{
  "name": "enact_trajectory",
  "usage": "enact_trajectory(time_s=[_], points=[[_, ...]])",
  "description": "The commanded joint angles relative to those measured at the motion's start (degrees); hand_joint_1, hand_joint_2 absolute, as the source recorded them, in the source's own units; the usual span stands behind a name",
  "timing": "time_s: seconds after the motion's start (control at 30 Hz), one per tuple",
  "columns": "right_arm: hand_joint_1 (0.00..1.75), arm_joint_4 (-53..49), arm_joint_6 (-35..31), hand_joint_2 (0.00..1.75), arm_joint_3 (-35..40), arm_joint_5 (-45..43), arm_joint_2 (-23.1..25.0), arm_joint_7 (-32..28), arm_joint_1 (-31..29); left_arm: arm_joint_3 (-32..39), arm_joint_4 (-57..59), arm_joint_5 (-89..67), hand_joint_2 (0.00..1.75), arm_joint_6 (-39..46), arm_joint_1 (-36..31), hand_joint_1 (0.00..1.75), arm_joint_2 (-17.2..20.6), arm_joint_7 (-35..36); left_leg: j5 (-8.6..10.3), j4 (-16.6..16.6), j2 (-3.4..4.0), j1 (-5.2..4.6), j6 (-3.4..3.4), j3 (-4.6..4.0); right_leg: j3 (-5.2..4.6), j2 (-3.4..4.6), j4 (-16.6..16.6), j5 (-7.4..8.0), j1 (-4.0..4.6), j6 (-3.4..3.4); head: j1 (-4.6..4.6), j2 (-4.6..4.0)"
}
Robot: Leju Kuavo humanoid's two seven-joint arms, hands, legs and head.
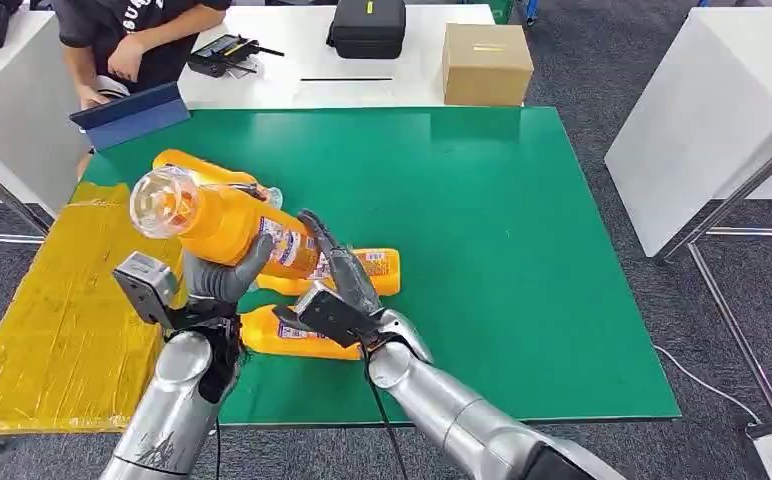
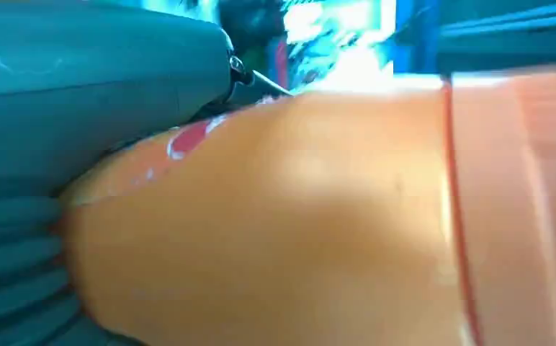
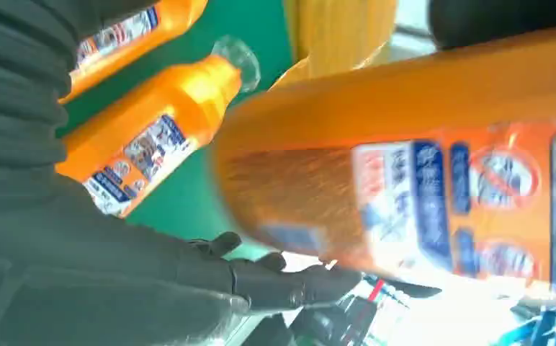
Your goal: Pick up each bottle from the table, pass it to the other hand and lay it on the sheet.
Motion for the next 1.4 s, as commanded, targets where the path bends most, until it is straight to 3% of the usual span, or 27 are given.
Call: enact_trajectory(time_s=[0.03,0.1,0.13,0.27,0.43,0.5,0.53,0.57,0.7,0.73,0.77,0.83,0.9,0.93,1.07,1.1,1.2,1.4], points=[[0.00,-31.3,-1.3,1.75,-13.3,3.3,-11.9,1.3,13.6,6.2,-1.6,-17.3,1.75,16.7,-3.3,1.75,6.5,-2.4,-0.07,0.0,-0.25,0.01,-0.10,0.18,0.27,-0.30,0.0,-0.14,0.01,-0.02,0.02,0.00],[0.00,-31.4,-1.3,1.75,-13.4,3.3,-12.2,1.3,13.7,6.4,-1.5,-17.2,1.75,16.8,-3.2,1.75,6.7,-2.3,-0.03,0.0,-0.17,-0.03,-0.07,0.09,0.13,-0.18,0.0,-0.08,-0.02,-0.02,0.00,0.00],[0.00,-35.8,-4.2,1.75,-15.3,4.5,-13.2,0.9,16.3,6.8,0.8,-28.5,1.75,25.7,-3.4,1.75,8.2,-1.2,-0.13,0.0,-0.23,-0.02,-0.13,0.28,0.35,-0.27,0.0,-0.19,-0.02,-0.03,-0.02,0.00],[0.00,-44.5,-7.2,1.75,-19.7,6.0,-16.9,0.7,23.4,11.3,7.0,-41.5,1.75,31.1,-4.9,1.75,10.1,-1.4,-0.07,-0.1,-0.44,0.00,-0.13,0.34,0.47,-0.47,-0.1,-0.19,0.00,-0.03,0.00,0.00],[0.00,-48.6,-10.4,1.75,-22.3,7.2,-19.0,0.7,28.3,24.0,8.0,-76.9,1.75,31.1,-8.7,1.75,5.6,0.1,-0.07,0.0,-0.26,0.00,-0.10,0.07,0.14,-0.27,0.0,-0.10,0.00,-0.01,-0.02,0.00],[0.00,-48.6,-10.4,1.75,-22.3,7.2,-19.0,0.7,28.3,24.0,8.0,-76.9,1.75,31.1,-8.7,1.75,5.6,0.1,-0.16,0.1,-0.43,0.03,-0.15,0.22,0.36,-0.47,0.0,-0.24,0.03,-0.02,0.00,0.00],[0.00,-49.8,-11.3,1.75,-23.4,7.2,-19.6,0.6,30.8,21.5,8.0,-85.7,1.75,31.1,-9.3,1.75,7.5,4.4,-0.09,0.0,-0.27,-0.01,-0.11,0.12,0.17,-0.27,0.0,-0.13,0.00,-0.01,0.00,0.00],[0.00,-50.4,-11.9,1.75,-24.0,7.3,-19.4,0.6,31.9,15.3,8.3,-89.2,1.75,31.1,-9.4,1.75,11.9,11.7,-0.15,0.0,-0.30,-0.02,-0.15,0.26,0.32,-0.33,0.0,-0.20,-0.02,-0.02,0.04,0.00],[0.00,-50.4,-11.9,1.75,-24.0,7.3,-19.4,0.6,31.9,15.3,8.3,-89.2,1.75,31.1,-9.4,1.75,11.9,11.7,-0.21,0.0,-0.25,0.00,-0.23,0.26,0.29,-0.26,0.0,-0.21,0.01,-0.05,0.04,0.00],[0.00,-51.2,-12.4,1.75,-24.4,7.5,-19.4,0.4,32.8,4.2,10.4,-89.2,1.75,31.1,-11.0,1.75,18.9,22.6,-0.14,0.0,-0.21,-0.03,-0.18,0.12,0.13,-0.18,0.0,-0.12,-0.03,-0.03,0.00,0.00],[0.00,-51.6,-12.8,1.75,-24.7,7.9,-19.4,0.2,33.1,-5.9,13.6,-89.2,1.75,31.1,-13.5,1.75,22.8,31.9,-0.16,0.0,-0.14,-0.02,-0.20,0.17,0.15,-0.12,0.0,-0.12,-0.01,-0.04,0.02,0.00],[0.00,-52.7,-12.9,1.75,-25.7,8.3,-19.8,0.5,33.8,-10.0,20.2,-89.2,1.75,31.1,-15.7,1.75,23.5,34.5,-0.10,0.0,-0.42,0.03,-0.20,0.11,0.19,-0.39,0.0,-0.16,0.03,-0.05,0.00,0.00],[0.00,-52.9,-14.6,1.75,-24.6,7.5,-21.1,0.5,33.5,-6.7,22.1,-89.2,1.75,31.1,-16.0,1.75,22.6,30.7,-0.08,0.0,-0.42,0.01,-0.21,0.17,0.14,-0.41,0.0,-0.16,0.04,-0.05,0.07,0.00],[0.00,-52.8,-14.3,1.75,-25.3,7.2,-20.8,0.3,33.8,-11.8,24.6,-89.2,1.75,31.1,-16.9,1.75,23.0,35.7,-0.13,0.0,-0.32,0.00,-0.25,0.31,0.22,-0.33,0.0,-0.18,0.04,-0.05,0.02,0.00],[0.00,-52.6,-13.2,1.75,-26.7,8.3,-19.7,0.1,34.5,-10.6,30.7,-88.4,1.75,31.1,-17.8,1.75,21.2,35.2,-0.23,-0.1,-0.30,0.00,-0.25,0.50,0.51,-0.33,-0.1,-0.25,0.02,-0.03,0.00,0.00],[0.00,-52.4,-12.9,1.75,-26.8,8.4,-19.6,0.2,34.5,-9.9,34.3,-88.4,1.75,31.1,-18.5,1.75,20.6,34.8,-0.15,0.0,-0.10,0.01,-0.18,0.21,0.16,-0.08,0.0,-0.11,0.02,-0.02,-0.02,0.00],[0.00,-52.6,-12.2,1.75,-27.1,9.4,-19.1,1.0,34.9,-7.7,40.8,-88.1,1.75,31.1,-19.3,1.75,19.6,33.8,-0.18,-0.1,-0.07,-0.01,-0.21,0.33,0.28,-0.05,0.0,-0.15,0.00,-0.03,0.02,0.00],[0.00,-53.0,-11.3,1.75,-27.8,10.9,-18.4,2.5,35.5,-1.2,44.9,-88.0,1.75,31.1,-19.2,1.75,18.9,30.3,-0.25,0.0,-0.05,0.01,-0.26,0.40,0.34,-0.06,0.0,-0.21,0.02,-0.07,0.00,0.00]])
